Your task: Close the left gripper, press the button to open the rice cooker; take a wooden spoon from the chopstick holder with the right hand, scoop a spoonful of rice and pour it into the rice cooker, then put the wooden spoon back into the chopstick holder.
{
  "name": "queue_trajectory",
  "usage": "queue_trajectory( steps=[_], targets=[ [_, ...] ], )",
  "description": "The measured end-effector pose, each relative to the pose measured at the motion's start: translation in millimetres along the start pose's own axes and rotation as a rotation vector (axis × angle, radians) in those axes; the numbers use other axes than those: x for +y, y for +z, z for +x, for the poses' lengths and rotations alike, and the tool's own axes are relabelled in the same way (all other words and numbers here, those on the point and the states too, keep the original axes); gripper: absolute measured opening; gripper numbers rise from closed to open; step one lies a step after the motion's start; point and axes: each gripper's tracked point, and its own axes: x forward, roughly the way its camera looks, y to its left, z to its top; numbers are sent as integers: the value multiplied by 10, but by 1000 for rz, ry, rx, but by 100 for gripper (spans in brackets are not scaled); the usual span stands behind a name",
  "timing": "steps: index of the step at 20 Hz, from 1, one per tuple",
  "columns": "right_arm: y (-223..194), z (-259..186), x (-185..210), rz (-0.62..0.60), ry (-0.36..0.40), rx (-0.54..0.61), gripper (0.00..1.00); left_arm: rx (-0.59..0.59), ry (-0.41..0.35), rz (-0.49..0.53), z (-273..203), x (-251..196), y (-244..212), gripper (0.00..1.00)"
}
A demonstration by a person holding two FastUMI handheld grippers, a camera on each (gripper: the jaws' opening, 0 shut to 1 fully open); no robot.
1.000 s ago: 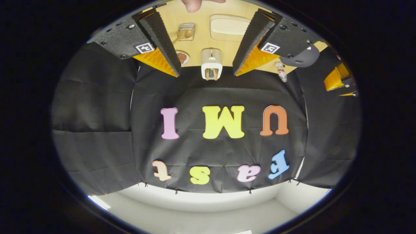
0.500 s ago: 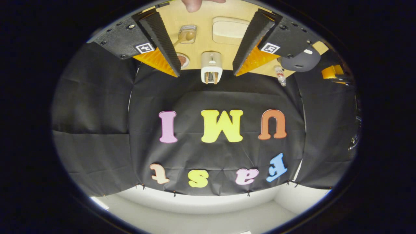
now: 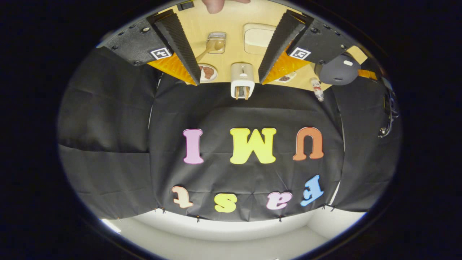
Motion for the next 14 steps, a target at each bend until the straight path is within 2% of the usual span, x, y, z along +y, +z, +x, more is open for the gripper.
queue_trajectory(
  steps=[4, 6, 7, 9, 14],
  targets=[
    [-61, -12, -102, -5, -16, 19, 100, 57, -67, -18, 157, -65, -79, 0],
    [-98, 0, -141, -6, -22, 33, 100, 79, -70, -29, 92, -52, -63, 0],
    [-114, -7, -162, -5, -26, 39, 100, 97, -72, -42, 291, -19, -156, 0],
    [-131, -18, -210, -2, -34, 47, 100, 123, -61, -63, 397, 19, -272, 0],
    [-158, -22, -210, 9, -37, 56, 100, 165, -56, -73, 392, 27, -358, 0]
  ],
)
